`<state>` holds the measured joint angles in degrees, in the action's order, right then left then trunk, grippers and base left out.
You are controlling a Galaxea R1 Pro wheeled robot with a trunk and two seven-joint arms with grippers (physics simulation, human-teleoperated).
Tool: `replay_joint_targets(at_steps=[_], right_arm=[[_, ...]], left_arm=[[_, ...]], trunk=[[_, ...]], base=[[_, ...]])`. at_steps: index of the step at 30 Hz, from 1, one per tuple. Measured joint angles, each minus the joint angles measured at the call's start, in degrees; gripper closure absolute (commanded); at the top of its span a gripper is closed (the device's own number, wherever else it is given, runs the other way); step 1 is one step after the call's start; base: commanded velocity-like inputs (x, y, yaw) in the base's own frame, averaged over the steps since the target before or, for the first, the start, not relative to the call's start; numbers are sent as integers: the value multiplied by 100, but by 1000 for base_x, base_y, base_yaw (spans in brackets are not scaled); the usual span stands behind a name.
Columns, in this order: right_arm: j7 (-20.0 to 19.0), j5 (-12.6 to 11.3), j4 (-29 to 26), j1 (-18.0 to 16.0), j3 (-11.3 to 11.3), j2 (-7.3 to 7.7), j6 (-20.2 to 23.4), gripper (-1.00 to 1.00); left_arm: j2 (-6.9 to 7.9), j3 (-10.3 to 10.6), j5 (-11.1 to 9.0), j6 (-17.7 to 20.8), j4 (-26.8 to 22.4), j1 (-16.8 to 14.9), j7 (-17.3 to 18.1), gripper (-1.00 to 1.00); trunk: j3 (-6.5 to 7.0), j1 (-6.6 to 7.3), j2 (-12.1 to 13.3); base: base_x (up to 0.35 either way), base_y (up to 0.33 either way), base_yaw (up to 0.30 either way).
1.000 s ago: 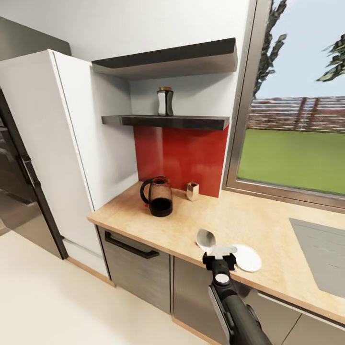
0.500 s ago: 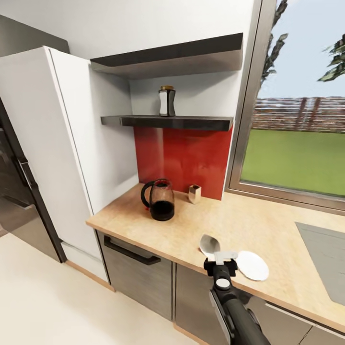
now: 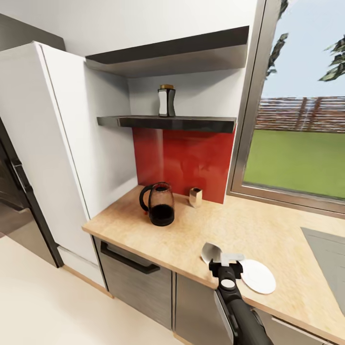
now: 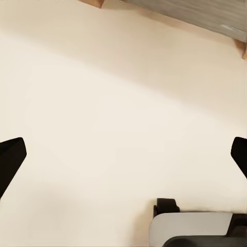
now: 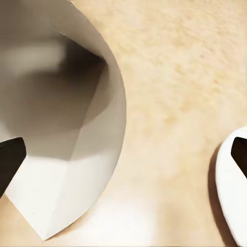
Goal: Set up a coffee station on the kitchen countertop: keep the coffee maker on the countertop, move the bottle of coffee from the kitchen shelf to the counter next to the coffee maker, place a paper coffee filter on top of the coffee maker, put the saucer next to the coffee maker with the coffee cup on the saucer, and place the electric kettle next to the coffee maker.
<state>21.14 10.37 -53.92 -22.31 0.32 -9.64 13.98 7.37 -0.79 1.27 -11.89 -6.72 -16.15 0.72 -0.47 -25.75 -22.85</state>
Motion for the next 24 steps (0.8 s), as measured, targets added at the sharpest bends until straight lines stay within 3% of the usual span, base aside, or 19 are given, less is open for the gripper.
replay_joint_targets(at_steps=[13,24], right_arm=[[0,-5,125,0,3,25,-13,-100],[3,62,496,-2,1,32,-391,-100]], left_arm=[[0,0,-4,3,-2,1,0,-100],[0,0,-4,4,-1,1,0,-100]], trunk=[[0,0,-1],[1,0,-4]], base=[[28,0,0],[115,0,0]])
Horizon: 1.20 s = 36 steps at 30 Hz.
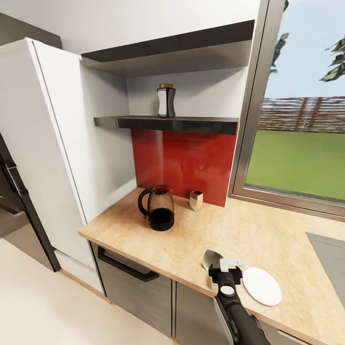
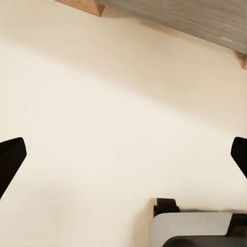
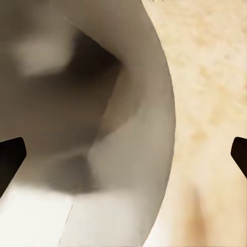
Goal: Set up a coffee station on the kitchen countertop: keep the coffee maker on the countertop, move the bottle of coffee from the kitchen shelf to the counter next to the coffee maker, place a paper coffee filter on top of the coffee maker, put the saucer next to the coffee maker with the coffee cup on the saucer, and place the electric kettle next to the coffee maker.
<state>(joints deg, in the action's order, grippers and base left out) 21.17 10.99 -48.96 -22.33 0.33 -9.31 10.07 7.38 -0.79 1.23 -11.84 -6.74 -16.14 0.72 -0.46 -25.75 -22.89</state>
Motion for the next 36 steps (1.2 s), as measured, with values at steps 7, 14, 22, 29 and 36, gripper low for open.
replay_joint_targets(at_steps=[7,14,22,29,36], right_arm=[[-6,-1,44,0,5,34,-105,-100],[-4,0,54,0,4,77,-117,100],[-1,9,142,0,2,89,-175,100],[-1,4,144,0,2,89,-176,100],[-1,6,144,0,2,89,-175,100]], left_arm=[[0,0,0,0,0,0,0,-100],[0,0,2,-3,0,0,0,-100],[0,0,2,-8,0,0,0,-100],[0,0,2,-6,0,0,0,-100],[0,0,3,-7,0,0,0,-100]], trunk=[[0,0,0],[0,0,1],[0,0,0],[0,0,0],[0,0,0]], base=[[3,0,0],[0,0,0],[0,0,0],[0,0,0],[0,0,0]])
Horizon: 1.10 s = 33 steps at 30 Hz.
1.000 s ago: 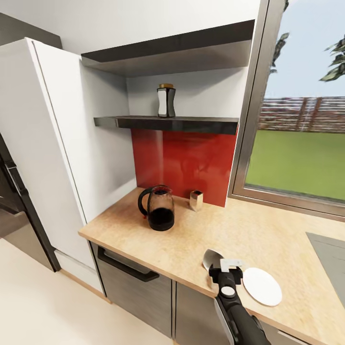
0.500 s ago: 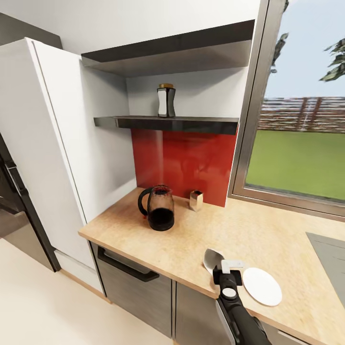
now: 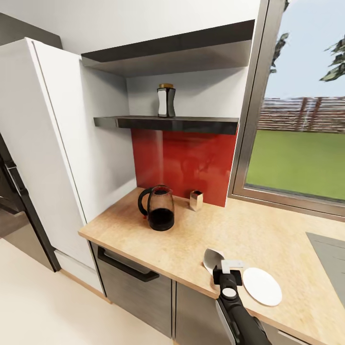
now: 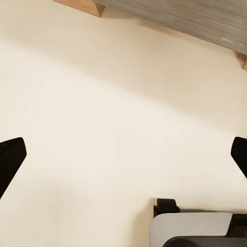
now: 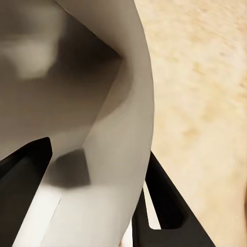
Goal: Set up a coffee station on the kitchen countertop: keep the coffee maker on the countertop, move the bottle of coffee from the kitchen shelf to the counter next to the coffee maker, place a paper coffee filter on top of the coffee maker, put the saucer next to the coffee maker with the coffee cup on the saucer, and place the electric kettle next to the coffee maker.
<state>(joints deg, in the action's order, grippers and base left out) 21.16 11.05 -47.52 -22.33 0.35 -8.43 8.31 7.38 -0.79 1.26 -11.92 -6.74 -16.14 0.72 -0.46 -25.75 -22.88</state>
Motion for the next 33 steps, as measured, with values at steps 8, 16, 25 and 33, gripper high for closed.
replay_joint_targets(at_steps=[8,16,25,33], right_arm=[[3,1,0,0,-1,0,1,100],[0,-2,-5,0,0,0,12,100],[-32,-73,-1476,2,-3,0,64,100],[-55,-80,-2040,2,46,-2,144,100]], left_arm=[[0,0,-3,-1,0,0,0,-100],[0,0,1,0,0,0,0,-100],[79,-1,-6,-1,1,0,-13,-100],[87,0,-7,-9,0,0,-45,-100]], trunk=[[0,0,0],[0,0,0],[-1,-1,2],[-1,-3,2]], base=[[0,0,0],[0,0,0],[0,0,0],[-99,-90,0]])
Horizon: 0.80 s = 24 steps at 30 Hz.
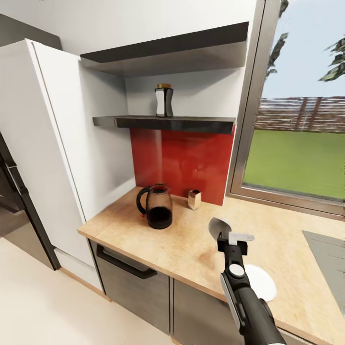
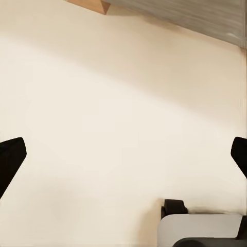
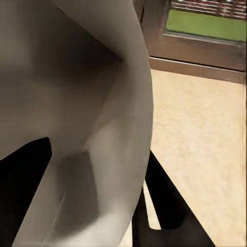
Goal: Set up a coffee station on the kitchen countertop: keep the coffee maker on the countertop, move the bottle of coffee from the kitchen shelf to the counter next to the coffee maker, place a paper coffee filter on top of the coffee maker, put the saucer next to the coffee maker with the coffee cup on the saucer, and place the electric kettle next to the coffee maker.
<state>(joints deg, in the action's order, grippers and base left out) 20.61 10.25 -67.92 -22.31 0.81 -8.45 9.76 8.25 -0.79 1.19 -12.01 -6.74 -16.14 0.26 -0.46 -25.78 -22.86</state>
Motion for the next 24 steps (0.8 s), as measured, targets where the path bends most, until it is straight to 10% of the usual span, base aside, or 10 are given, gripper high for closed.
replay_joint_targets(at_steps=[24], right_arm=[[117,-50,87,-40,63,-155,324,100]], left_arm=[[-17,14,5,-27,1,26,-10,-100]], trunk=[[0,2,0]], base=[[-111,-89,-20]])
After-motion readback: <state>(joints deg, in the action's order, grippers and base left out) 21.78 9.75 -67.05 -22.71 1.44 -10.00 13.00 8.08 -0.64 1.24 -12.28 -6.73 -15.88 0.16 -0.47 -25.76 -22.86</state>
